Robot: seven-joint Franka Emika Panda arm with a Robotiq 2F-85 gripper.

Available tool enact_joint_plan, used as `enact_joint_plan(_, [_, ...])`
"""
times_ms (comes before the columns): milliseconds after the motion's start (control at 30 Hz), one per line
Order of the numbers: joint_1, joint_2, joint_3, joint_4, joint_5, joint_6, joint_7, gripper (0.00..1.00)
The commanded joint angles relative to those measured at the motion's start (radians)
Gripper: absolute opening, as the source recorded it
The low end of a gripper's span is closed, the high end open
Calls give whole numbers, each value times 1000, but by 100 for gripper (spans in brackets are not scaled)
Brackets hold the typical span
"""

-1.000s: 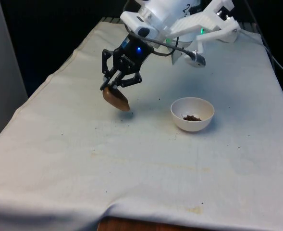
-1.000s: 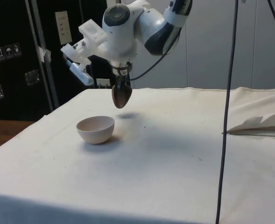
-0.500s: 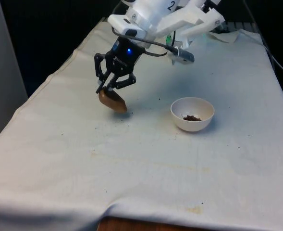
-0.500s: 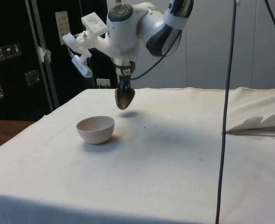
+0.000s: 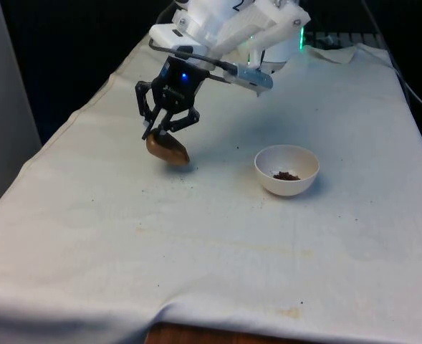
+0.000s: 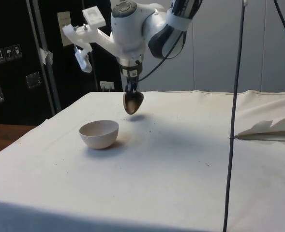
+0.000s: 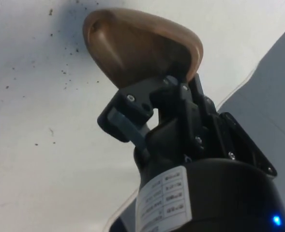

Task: Pour the coffee beans from the cup into the bowl.

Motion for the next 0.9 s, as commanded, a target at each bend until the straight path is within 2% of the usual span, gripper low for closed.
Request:
enact_joint_plan(0, [-14, 1, 14, -10, 28, 4, -29, 1])
enact_joint_plan(33, [-14, 0, 13, -11, 43, 3, -43, 1])
enact_joint_plan(67, [0, 0, -1, -2, 30, 0, -28, 1])
enact_joint_plan(100, [-14, 0, 13, -12, 58, 1, -57, 1])
enact_joint_plan(200, [-13, 0, 11, -15, 115, -4, -111, 1])
enact_joint_plan(400, [-14, -1, 10, -17, 187, -17, -180, 1])
enact_joint_plan(667, [-14, -1, 9, -17, 316, -45, -301, 1])
enact_joint_plan(700, [0, 1, -7, -9, 298, -42, -283, 1])
enact_joint_plan(733, [-14, -1, 9, -17, 330, -48, -313, 1])
enact_joint_plan(767, [-14, -1, 9, -16, 359, -54, -338, 1])
enact_joint_plan(867, [-13, -1, 10, -15, 401, -61, -372, 1])
